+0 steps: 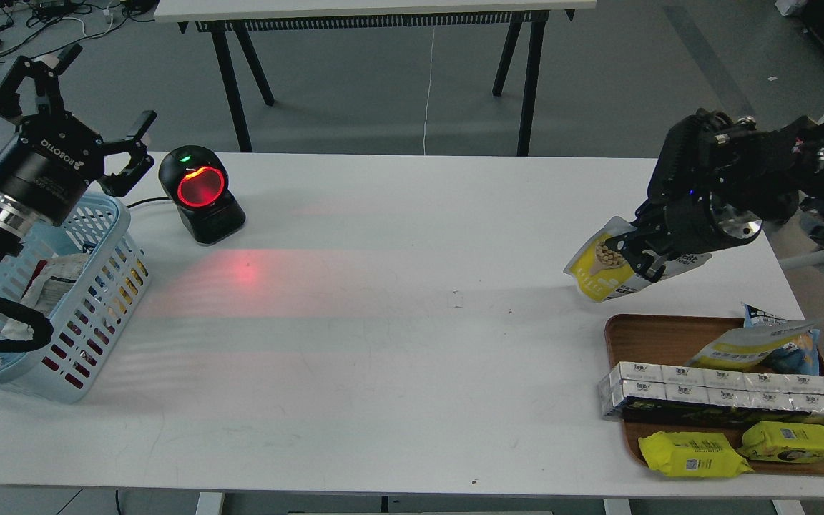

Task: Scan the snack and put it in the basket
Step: 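Lift the yellow packet and carry it toward the table center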

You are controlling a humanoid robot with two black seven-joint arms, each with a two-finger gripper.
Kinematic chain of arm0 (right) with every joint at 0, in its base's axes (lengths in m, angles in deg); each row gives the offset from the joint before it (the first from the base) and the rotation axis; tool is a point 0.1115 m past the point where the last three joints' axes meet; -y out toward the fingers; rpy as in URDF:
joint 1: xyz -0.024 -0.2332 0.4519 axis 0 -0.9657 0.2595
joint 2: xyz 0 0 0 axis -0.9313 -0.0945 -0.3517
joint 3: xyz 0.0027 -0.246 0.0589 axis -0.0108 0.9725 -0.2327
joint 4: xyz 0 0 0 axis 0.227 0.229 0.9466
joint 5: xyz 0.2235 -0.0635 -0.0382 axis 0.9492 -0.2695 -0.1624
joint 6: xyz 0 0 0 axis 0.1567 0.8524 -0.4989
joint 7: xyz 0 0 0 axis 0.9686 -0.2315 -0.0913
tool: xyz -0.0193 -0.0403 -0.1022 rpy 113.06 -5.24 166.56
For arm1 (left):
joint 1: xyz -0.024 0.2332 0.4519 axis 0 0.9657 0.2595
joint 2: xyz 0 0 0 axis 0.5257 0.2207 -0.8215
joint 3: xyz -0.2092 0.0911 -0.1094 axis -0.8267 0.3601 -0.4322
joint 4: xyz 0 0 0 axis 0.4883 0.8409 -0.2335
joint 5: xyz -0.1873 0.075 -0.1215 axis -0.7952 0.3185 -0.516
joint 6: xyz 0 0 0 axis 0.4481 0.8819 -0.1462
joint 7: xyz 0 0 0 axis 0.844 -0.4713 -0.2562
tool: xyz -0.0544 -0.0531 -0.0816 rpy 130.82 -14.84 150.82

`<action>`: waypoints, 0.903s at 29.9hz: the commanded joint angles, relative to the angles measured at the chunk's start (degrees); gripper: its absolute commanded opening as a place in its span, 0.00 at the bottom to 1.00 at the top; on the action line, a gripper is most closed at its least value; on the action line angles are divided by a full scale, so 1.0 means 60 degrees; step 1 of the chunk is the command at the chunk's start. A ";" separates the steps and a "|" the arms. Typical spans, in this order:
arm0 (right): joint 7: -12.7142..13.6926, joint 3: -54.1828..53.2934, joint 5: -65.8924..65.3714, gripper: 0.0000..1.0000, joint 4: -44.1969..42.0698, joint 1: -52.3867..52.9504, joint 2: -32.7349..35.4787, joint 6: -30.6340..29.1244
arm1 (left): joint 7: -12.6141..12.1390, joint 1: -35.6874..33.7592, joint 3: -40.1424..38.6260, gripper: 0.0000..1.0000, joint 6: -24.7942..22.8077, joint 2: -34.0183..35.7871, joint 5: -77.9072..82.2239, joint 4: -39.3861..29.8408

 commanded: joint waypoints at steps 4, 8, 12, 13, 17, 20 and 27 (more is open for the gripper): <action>0.0000 -0.0177 0.0000 0.00 -0.0536 0.0582 -0.2007 0.0000 | -0.0005 0.0044 0.0002 1.00 0.0001 0.0073 0.0000 0.0000; 0.0000 -0.0177 0.0000 0.00 -0.0580 0.0963 -0.3077 0.0000 | -0.0005 0.0059 0.0002 1.00 0.0001 0.0117 0.0000 0.0000; 0.0000 -0.0162 0.0000 0.00 -0.0551 0.1067 -0.3883 0.0000 | -0.0019 0.0059 0.0002 1.00 0.0001 0.0118 0.0000 0.0000; 0.0000 -0.0162 0.0000 0.00 -0.0537 0.1081 -0.4059 0.0000 | -0.0019 0.0059 0.0002 1.00 0.0001 0.0118 0.0000 0.0000; 0.0000 -0.0133 0.0000 0.00 -0.0551 0.1125 -0.4718 0.0000 | -0.0019 0.0059 0.0002 1.00 0.0001 0.0103 0.0000 0.0000; 0.0000 -0.0030 0.0000 0.00 -0.0580 0.1111 -0.5231 0.0000 | -0.0019 0.0059 0.0002 1.00 0.0001 0.0103 0.0000 0.0000; 0.0000 0.0526 0.0000 0.01 -0.1136 0.1052 -0.6213 0.0000 | -0.0005 0.0059 -0.0013 1.00 0.0001 0.0103 0.0000 0.0000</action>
